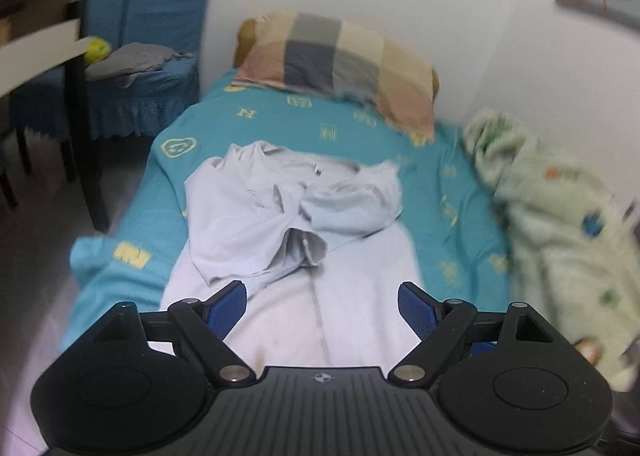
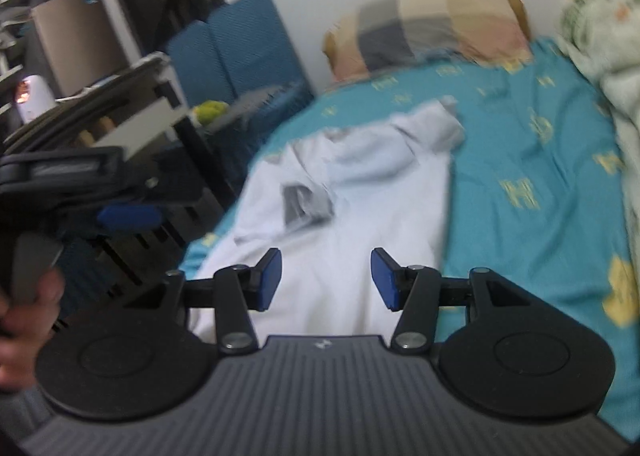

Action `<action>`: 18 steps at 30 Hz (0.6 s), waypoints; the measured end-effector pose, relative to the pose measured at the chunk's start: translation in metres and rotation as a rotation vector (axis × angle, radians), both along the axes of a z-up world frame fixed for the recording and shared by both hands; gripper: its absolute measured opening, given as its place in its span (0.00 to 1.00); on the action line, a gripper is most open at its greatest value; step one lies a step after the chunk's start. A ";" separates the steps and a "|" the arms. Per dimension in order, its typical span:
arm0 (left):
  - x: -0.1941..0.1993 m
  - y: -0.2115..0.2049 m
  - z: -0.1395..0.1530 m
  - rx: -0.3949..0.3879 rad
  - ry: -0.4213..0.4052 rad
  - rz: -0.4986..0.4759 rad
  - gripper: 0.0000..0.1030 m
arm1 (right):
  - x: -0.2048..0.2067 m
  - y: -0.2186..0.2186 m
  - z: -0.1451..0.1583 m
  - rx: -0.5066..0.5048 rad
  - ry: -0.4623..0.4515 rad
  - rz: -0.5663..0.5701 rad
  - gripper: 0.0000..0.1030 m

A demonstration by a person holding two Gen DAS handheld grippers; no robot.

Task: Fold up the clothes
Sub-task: 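Grasp the folded hem with the left gripper and lay it onto the collar, then open both grippers and lift them away from the folded shirt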

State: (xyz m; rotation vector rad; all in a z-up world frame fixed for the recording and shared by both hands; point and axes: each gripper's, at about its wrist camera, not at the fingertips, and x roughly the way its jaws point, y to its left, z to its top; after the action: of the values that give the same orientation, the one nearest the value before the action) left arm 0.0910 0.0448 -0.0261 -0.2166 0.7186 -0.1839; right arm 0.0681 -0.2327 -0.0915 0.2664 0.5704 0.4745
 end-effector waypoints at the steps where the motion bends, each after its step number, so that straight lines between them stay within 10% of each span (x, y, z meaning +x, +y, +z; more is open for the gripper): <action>1: -0.007 0.005 0.004 -0.026 -0.006 0.009 0.82 | 0.005 0.005 0.002 0.006 -0.017 0.022 0.52; 18: -0.014 0.061 0.006 -0.104 -0.100 0.028 0.80 | 0.125 0.168 -0.053 -0.180 -0.083 0.277 0.50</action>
State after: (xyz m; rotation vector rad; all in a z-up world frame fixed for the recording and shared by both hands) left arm 0.0774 0.1054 -0.0203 -0.3145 0.6073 -0.2038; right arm 0.1926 -0.0648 -0.1448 -0.0055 0.5673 0.6942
